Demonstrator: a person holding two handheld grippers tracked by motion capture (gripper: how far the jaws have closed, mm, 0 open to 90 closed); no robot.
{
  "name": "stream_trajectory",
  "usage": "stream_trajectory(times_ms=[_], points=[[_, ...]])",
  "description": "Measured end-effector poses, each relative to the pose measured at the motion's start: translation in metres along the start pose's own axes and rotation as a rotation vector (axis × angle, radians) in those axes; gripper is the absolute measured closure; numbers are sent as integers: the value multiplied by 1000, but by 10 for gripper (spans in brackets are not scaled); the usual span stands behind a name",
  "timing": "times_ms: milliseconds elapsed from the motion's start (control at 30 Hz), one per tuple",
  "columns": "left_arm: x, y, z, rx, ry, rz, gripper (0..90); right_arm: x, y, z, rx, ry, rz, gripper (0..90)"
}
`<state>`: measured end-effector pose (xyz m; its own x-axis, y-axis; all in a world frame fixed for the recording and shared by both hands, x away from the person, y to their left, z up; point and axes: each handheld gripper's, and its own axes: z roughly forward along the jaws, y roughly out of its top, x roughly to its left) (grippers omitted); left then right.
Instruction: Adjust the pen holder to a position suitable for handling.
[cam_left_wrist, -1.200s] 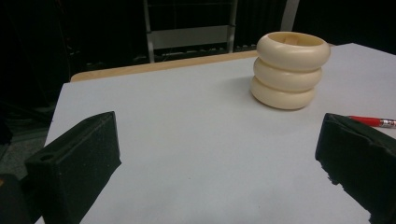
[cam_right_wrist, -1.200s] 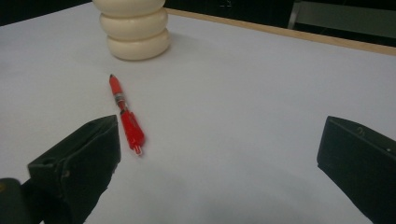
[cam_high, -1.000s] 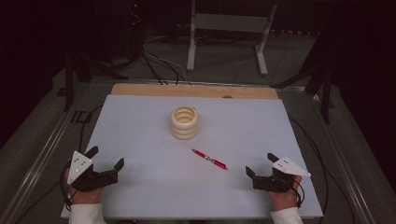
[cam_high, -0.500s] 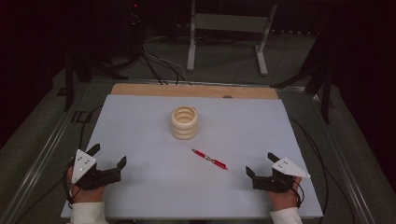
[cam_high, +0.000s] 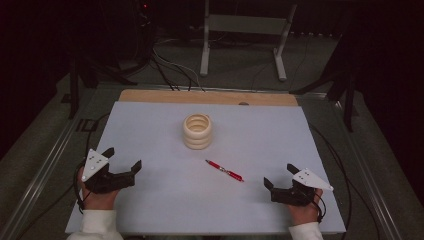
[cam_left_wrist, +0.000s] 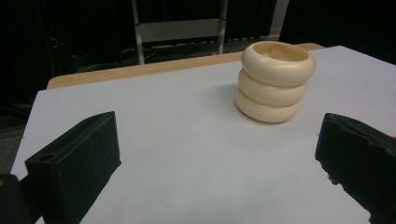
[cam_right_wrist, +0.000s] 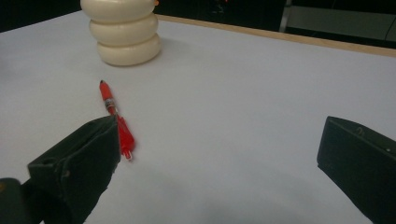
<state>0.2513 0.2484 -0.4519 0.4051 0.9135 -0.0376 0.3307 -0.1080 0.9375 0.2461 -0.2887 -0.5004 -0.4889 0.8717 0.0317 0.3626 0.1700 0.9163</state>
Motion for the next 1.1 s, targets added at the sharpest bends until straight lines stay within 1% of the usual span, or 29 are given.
stream_trajectory(times_ms=[200,333,633,667,700,767,867,1033,1100], points=[[-1,10,9,0,-6,-9,5,0,0,1,19,-4,17,0],[-4,15,19,13,-11,-5,5,1,1,0,21,-8,19,0],[-13,29,43,40,-29,16,5,1,0,1,26,-12,21,0],[-13,29,43,40,-29,16,5,1,0,1,26,-12,21,0],[-15,32,48,50,-31,22,5,1,0,1,27,-12,22,0],[-16,35,53,55,-34,24,5,0,0,1,28,-13,21,0],[-18,40,59,58,-39,22,5,1,1,1,26,-13,22,0],[-22,44,70,66,-36,-3,5,1,0,2,31,-14,19,0],[-24,45,75,73,-35,-5,5,1,1,2,30,-12,17,0]])
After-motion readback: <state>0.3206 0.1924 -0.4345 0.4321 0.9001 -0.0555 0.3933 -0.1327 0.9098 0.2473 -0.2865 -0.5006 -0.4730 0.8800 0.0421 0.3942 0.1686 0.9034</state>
